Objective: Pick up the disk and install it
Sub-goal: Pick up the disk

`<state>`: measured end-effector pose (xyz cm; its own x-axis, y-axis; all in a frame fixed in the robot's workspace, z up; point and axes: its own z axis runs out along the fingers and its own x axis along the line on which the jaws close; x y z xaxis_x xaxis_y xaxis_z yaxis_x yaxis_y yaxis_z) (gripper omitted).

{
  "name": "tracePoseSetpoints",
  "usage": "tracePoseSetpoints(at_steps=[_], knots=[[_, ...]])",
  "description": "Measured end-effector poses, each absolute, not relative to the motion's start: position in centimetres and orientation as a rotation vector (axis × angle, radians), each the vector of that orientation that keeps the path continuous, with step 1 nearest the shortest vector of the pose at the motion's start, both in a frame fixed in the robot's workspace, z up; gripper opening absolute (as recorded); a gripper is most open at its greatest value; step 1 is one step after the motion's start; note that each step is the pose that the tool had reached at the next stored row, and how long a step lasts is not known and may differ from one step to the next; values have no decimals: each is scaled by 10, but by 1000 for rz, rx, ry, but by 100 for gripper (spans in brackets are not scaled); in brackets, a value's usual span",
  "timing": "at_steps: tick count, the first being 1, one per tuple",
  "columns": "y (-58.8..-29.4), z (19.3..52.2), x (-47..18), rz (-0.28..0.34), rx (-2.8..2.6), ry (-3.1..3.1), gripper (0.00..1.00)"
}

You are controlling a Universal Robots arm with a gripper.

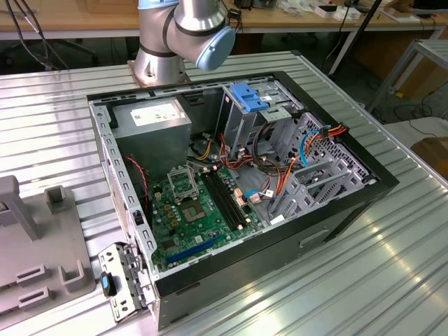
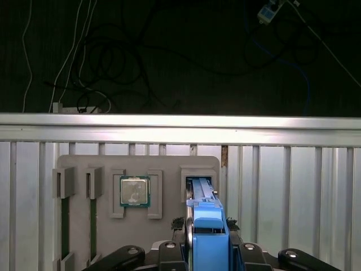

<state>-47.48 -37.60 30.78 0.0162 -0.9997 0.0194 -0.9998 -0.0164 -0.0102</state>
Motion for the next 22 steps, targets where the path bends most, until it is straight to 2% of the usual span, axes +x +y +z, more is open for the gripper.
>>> tracePoseSetpoints(at_steps=[12,22], knots=[[-376,313,-475,33,2235,-2198,37],[-376,334,-475,33,2235,-2198,37]])
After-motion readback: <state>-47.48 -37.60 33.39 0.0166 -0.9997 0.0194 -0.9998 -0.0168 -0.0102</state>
